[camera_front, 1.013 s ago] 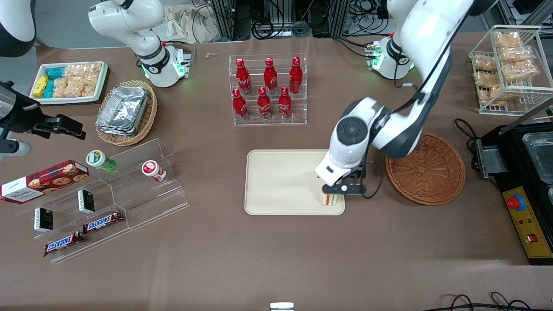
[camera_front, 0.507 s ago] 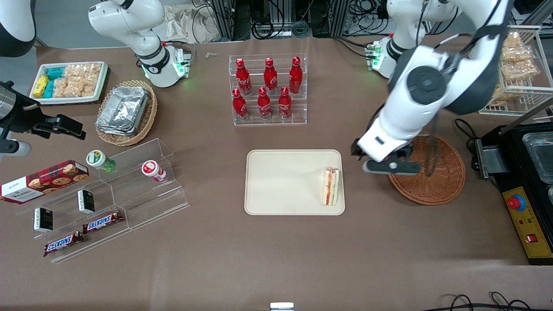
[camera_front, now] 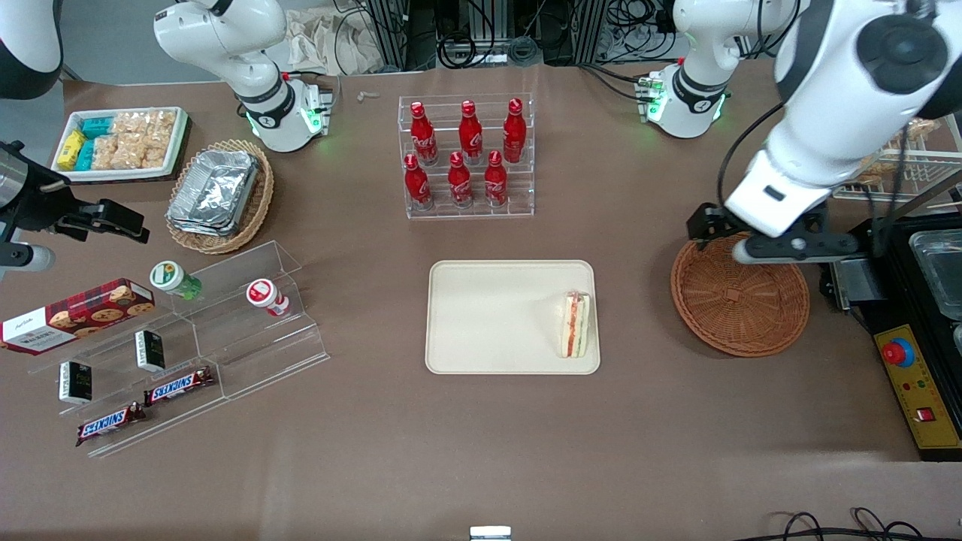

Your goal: Place sandwich from basket to tray

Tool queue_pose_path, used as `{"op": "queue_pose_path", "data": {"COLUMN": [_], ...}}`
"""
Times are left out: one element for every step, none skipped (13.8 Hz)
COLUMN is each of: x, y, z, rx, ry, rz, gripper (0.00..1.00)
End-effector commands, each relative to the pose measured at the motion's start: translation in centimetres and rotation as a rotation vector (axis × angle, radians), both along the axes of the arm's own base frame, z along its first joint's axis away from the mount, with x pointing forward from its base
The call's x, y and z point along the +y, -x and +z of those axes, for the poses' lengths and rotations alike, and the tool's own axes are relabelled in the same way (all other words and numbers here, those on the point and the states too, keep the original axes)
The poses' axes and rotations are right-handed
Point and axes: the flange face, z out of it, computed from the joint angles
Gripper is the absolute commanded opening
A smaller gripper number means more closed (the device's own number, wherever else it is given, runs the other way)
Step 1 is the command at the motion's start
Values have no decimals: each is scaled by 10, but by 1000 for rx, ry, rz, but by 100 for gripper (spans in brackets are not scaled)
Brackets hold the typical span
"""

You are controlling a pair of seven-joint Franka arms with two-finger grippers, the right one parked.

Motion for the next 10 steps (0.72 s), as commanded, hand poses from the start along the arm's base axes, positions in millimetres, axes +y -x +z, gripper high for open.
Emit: {"op": "queue_pose_path", "data": {"x": [31, 46, 54, 55, 56, 55, 54, 54, 52, 52], "y": [19, 22, 25, 26, 25, 24, 23, 21, 16, 11], "z": [15, 17, 19, 20, 20, 21, 24, 26, 29, 32], "rx": [-3, 1, 5, 9, 11, 8, 4, -1, -8, -14], "ry": [33, 53, 61, 61, 60, 61, 62, 63, 66, 68], "rz": [-34, -43, -38, -36, -30, -21, -23, -22, -26, -26], "gripper": [100, 100, 100, 100, 100, 100, 100, 100, 100, 100]}}
